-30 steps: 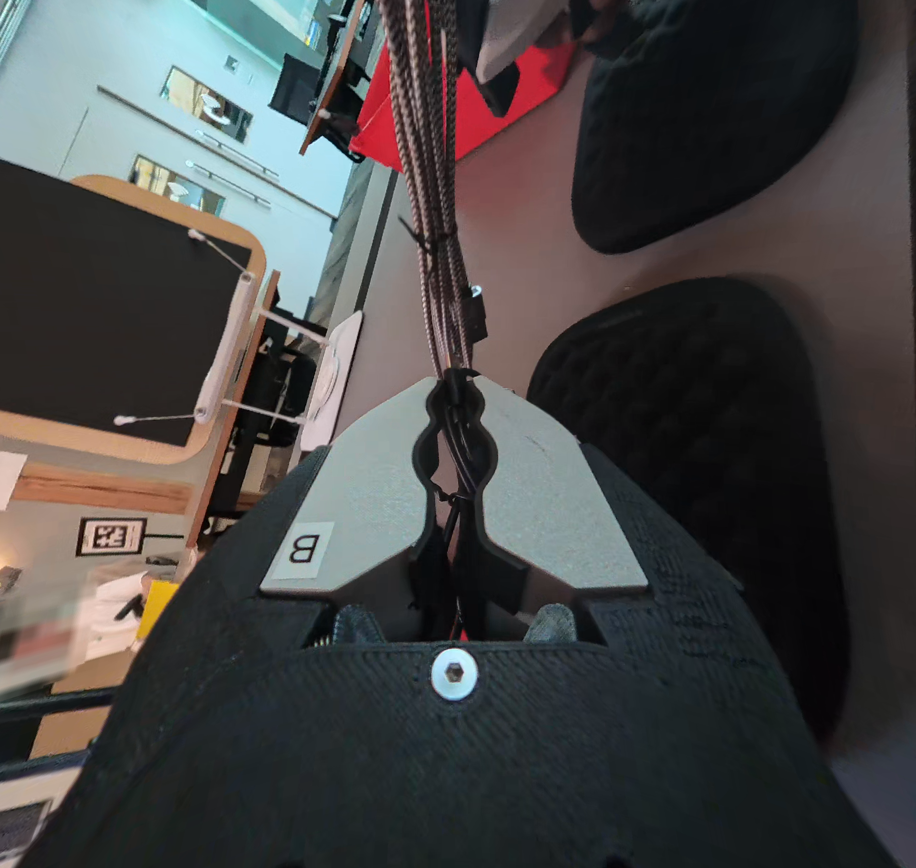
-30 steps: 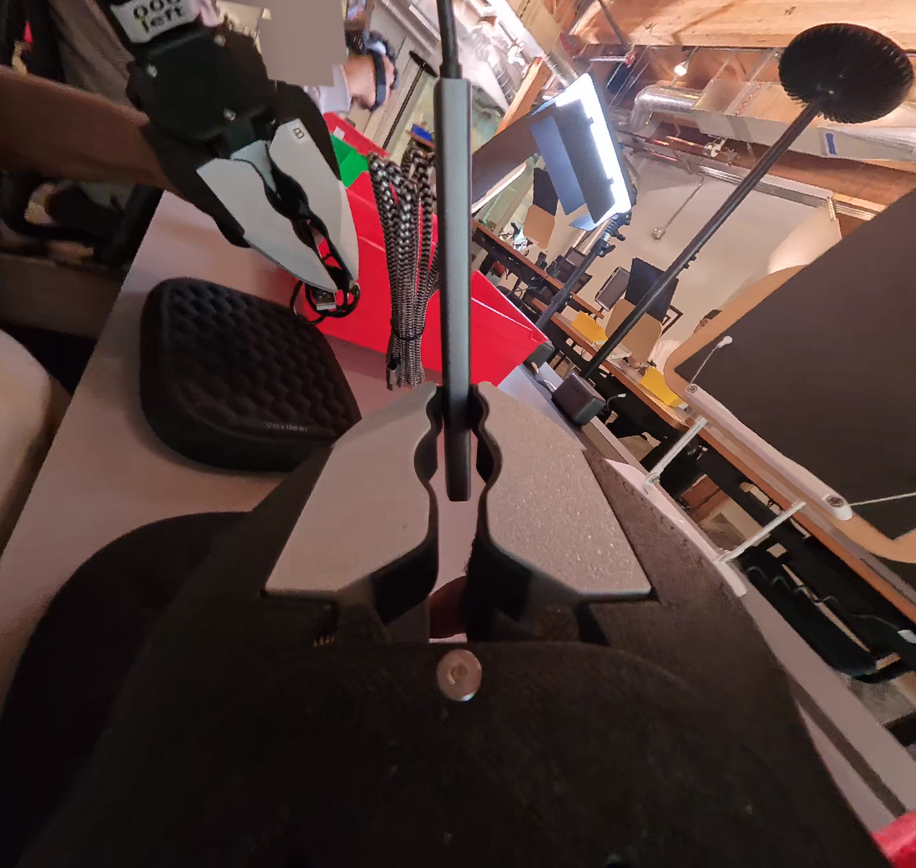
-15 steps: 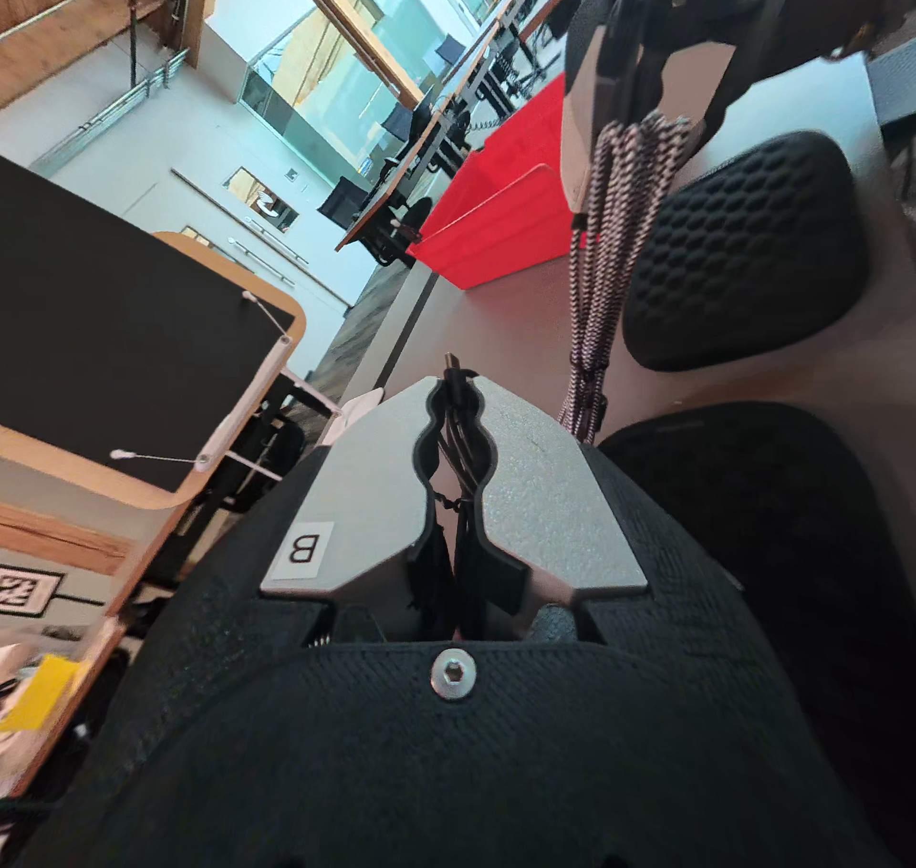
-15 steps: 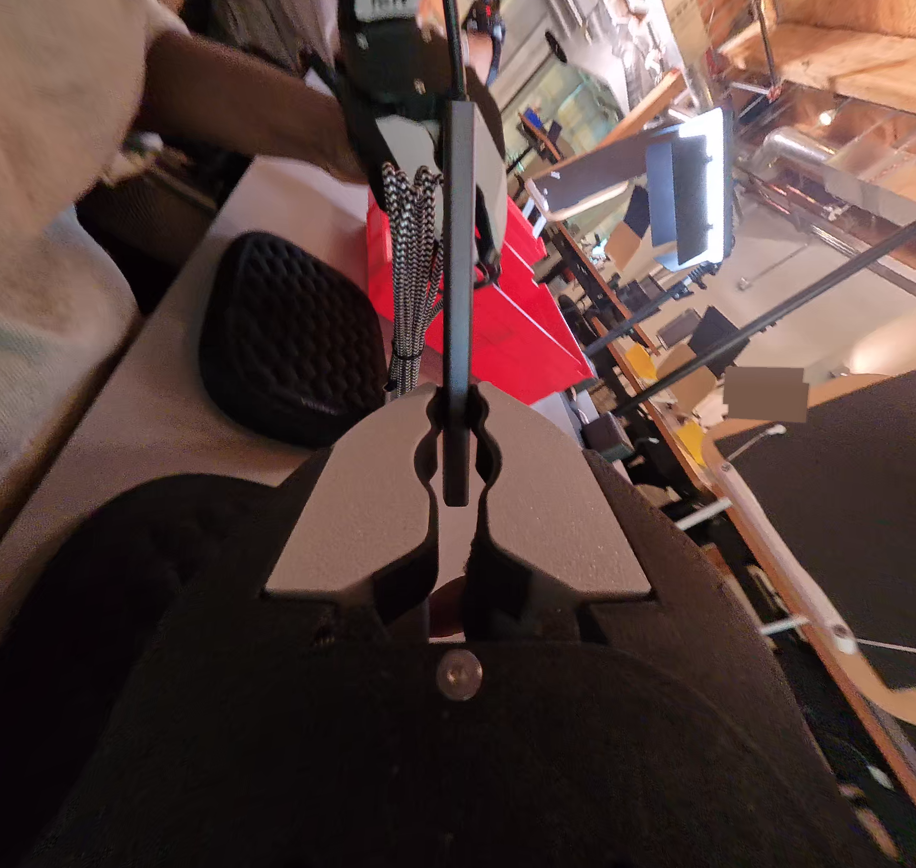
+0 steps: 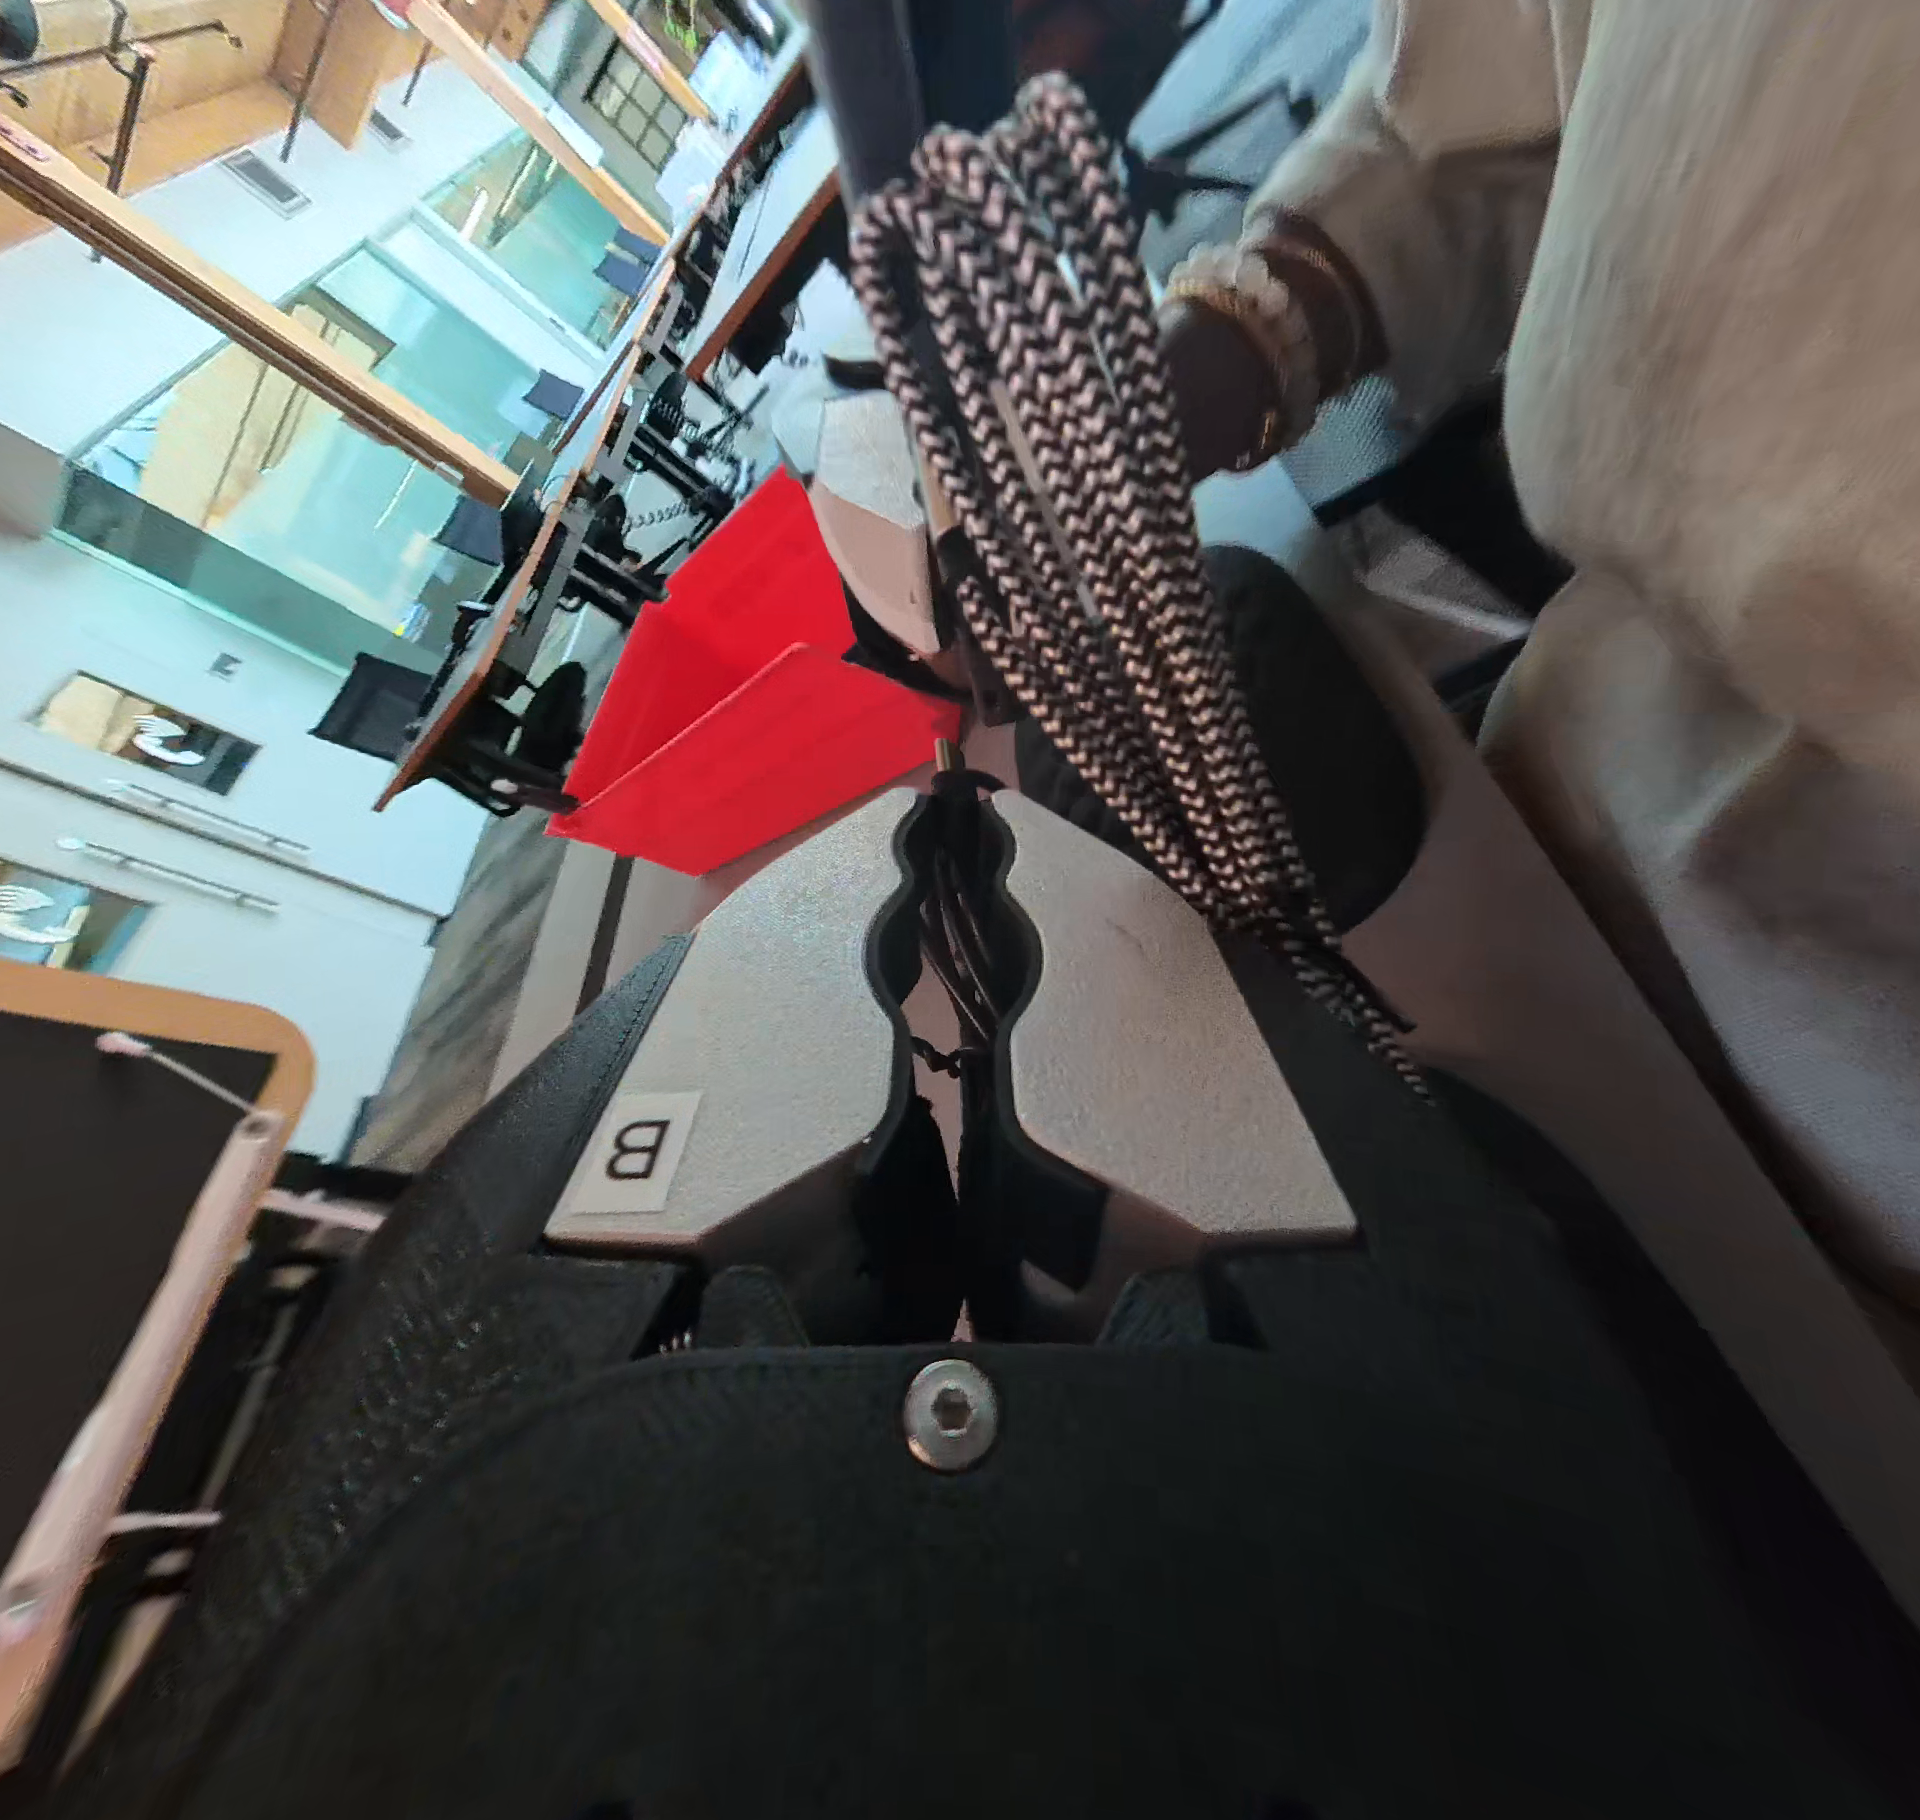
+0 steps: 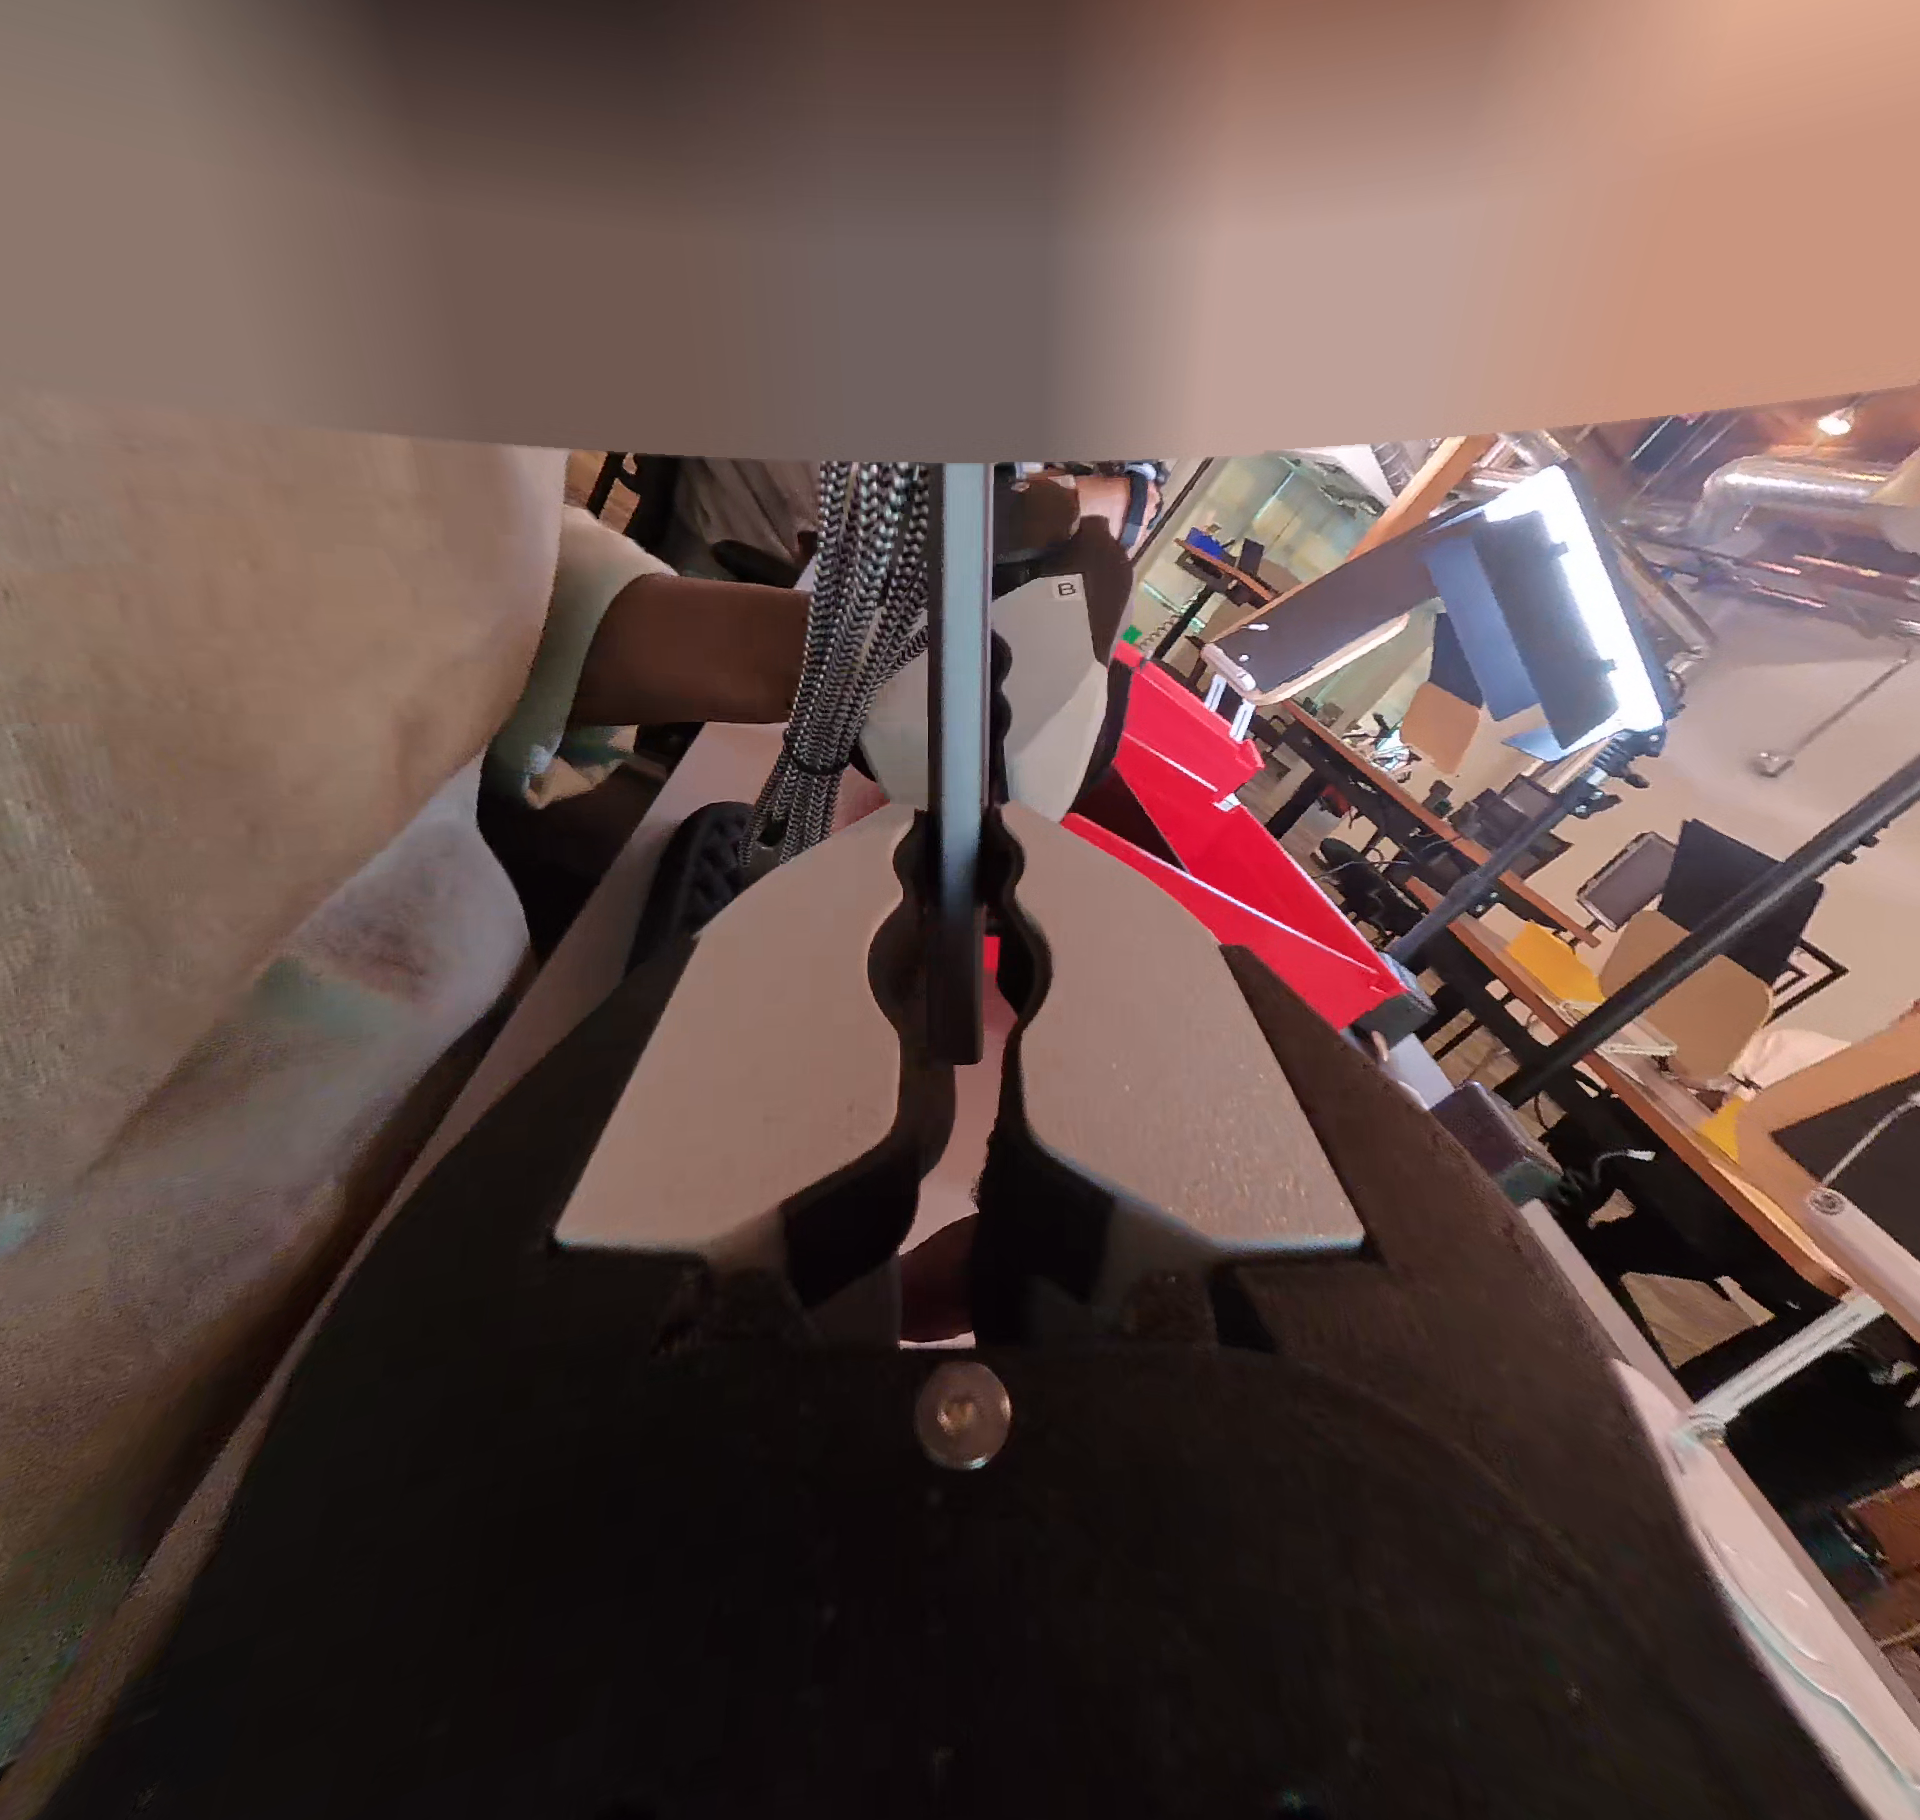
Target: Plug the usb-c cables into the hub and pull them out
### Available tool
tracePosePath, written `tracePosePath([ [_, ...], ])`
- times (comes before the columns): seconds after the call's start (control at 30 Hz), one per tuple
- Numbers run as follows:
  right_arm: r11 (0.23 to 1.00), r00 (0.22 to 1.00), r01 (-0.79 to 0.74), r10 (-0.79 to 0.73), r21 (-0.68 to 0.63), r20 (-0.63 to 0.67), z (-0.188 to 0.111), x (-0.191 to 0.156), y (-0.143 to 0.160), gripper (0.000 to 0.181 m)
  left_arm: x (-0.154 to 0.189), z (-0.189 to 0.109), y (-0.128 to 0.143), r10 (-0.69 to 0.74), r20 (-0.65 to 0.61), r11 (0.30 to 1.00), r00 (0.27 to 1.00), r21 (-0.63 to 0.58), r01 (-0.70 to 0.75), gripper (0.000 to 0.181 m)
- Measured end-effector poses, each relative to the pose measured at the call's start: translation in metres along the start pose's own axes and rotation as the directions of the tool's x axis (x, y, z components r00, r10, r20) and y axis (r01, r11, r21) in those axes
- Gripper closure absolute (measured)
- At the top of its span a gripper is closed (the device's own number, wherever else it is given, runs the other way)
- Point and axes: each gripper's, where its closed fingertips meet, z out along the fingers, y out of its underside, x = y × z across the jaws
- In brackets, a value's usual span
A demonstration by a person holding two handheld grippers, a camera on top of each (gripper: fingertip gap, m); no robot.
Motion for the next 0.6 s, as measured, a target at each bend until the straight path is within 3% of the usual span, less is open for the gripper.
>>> tracePosePath([
  [0.23, 0.998, 0.999, 0.036, -0.034, -0.047, 0.042, 0.004, -0.008, 0.006, 0.172, 0.012, 0.007, -0.002, 0.130, 0.009, 0.987, 0.991, -0.101, -0.128, 0.175],
  [0.37, 0.996, 0.997, 0.070, -0.068, -0.063, 0.035, 0.006, -0.009, 0.007, 0.171, 0.017, 0.009, -0.004, 0.136, -0.034, 0.983, 0.990, -0.122, -0.139, 0.175],
  [0.6, 0.994, 0.997, 0.080, -0.079, -0.079, 0.012, 0.005, -0.007, 0.009, 0.172, 0.013, 0.008, -0.006, 0.144, 0.012, 0.980, 0.989, -0.140, -0.141, 0.175],
])
